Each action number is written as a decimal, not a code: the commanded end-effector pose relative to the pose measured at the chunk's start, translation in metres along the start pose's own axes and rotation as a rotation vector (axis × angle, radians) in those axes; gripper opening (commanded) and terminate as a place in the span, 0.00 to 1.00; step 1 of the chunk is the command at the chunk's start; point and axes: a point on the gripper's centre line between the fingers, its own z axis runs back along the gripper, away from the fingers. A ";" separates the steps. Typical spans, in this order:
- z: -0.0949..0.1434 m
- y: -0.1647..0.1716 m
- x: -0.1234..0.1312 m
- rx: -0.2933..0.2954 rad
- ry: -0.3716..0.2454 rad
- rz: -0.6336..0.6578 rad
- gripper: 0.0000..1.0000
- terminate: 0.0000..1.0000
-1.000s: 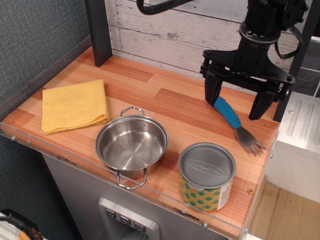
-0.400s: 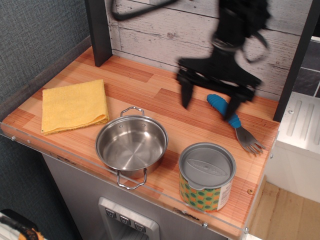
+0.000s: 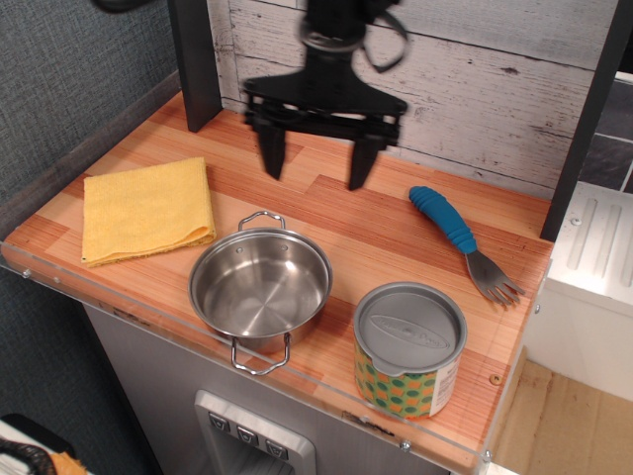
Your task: Move yellow cloth to top middle of table.
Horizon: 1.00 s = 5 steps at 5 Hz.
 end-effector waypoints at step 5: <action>-0.046 0.129 0.023 -0.060 -0.045 -0.098 0.00 0.00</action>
